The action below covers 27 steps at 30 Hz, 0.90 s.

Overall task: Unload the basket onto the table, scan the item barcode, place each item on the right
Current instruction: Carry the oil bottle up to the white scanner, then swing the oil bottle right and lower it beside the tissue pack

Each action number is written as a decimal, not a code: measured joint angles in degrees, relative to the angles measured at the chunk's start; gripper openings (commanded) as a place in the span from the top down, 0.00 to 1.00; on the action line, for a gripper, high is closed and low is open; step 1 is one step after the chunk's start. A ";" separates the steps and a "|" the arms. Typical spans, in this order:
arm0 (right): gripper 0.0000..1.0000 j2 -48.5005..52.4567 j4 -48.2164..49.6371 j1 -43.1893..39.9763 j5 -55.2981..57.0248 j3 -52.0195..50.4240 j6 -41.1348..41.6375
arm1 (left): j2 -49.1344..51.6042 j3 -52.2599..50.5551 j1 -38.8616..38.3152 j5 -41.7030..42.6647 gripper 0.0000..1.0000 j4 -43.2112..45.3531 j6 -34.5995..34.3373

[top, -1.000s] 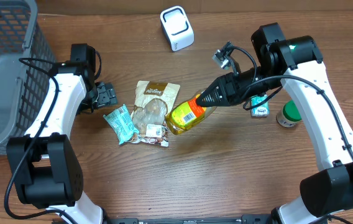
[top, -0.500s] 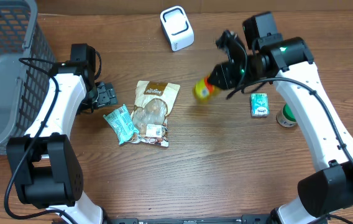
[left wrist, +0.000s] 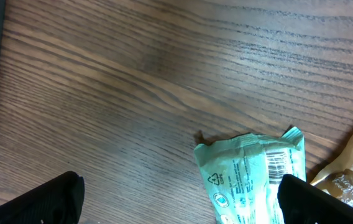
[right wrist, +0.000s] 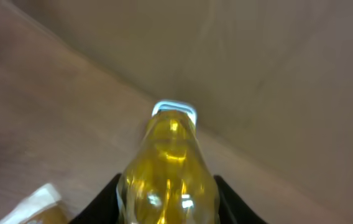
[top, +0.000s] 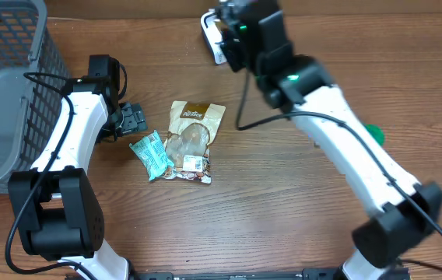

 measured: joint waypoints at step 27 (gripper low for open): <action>0.71 29.40 43.21 1.07 17.94 0.11 -30.23 | 0.00 0.00 -0.02 0.00 0.01 0.04 0.00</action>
